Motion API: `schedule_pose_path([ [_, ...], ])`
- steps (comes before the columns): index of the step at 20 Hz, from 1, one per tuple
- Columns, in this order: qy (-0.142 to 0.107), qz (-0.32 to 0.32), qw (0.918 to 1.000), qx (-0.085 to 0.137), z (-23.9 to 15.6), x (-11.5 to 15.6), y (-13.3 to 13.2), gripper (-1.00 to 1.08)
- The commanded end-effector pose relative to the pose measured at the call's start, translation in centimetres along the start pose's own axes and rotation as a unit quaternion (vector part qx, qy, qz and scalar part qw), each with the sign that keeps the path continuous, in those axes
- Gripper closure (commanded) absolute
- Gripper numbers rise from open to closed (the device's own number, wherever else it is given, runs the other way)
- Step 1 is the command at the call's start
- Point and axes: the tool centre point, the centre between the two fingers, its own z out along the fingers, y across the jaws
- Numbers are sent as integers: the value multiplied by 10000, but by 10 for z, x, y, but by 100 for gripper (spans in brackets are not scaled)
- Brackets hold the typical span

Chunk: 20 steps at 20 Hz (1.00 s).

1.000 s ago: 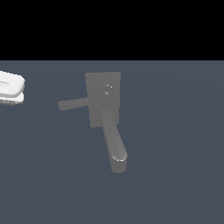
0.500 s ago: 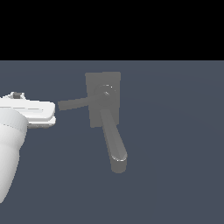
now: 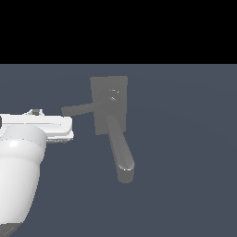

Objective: Turn on the faucet by rotating a designated handle.

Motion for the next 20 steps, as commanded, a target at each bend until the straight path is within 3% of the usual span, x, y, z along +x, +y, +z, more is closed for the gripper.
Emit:
schedule_pose_path([
  [1,103,-89,9999,75,-3,6,-11,108],
  [11,271,-223,9992,177,-9,6,-29,108],
  [20,299,-549,9970,452,-14,0,-65,108],
])
